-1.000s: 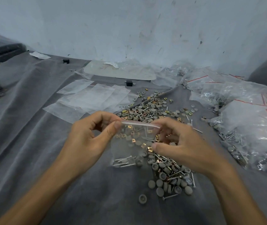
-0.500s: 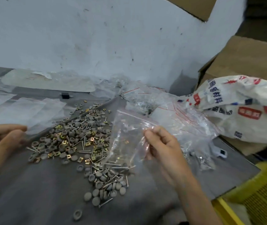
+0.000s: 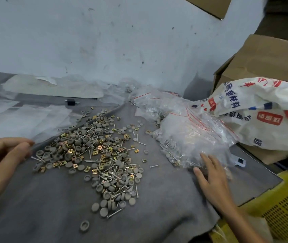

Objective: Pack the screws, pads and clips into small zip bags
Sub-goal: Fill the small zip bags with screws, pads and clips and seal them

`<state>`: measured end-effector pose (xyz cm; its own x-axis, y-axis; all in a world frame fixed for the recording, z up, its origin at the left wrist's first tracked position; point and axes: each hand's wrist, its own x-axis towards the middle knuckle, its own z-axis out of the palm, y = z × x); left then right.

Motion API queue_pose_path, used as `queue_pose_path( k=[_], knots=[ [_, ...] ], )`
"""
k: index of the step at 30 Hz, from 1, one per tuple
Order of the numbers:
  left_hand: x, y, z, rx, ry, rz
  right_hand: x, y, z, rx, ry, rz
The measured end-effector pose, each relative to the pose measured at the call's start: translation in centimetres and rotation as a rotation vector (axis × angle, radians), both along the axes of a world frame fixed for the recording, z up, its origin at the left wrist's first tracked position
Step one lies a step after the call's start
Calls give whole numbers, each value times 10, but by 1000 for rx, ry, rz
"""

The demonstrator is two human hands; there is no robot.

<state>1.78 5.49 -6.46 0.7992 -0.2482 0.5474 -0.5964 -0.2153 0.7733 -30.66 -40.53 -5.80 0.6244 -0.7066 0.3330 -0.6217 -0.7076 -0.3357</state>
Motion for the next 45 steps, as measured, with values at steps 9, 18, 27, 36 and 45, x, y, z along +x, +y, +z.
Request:
queue_pose_path(
  k=[9,18,27,36,45],
  knots=[
    [-18,-10,23,190,99,237,45,6,17,-29,197,-173],
    [38,-20,23,439,114,480,134,156,48,273,-188,612],
    [148,7,27,871,172,512,186,191,30,321,-194,826],
    [152,1,46,846,16,505,180,187,27,359,-229,822],
    [16,-14,138,-134,186,-132,185,214,42,706,-418,830]
  ],
)
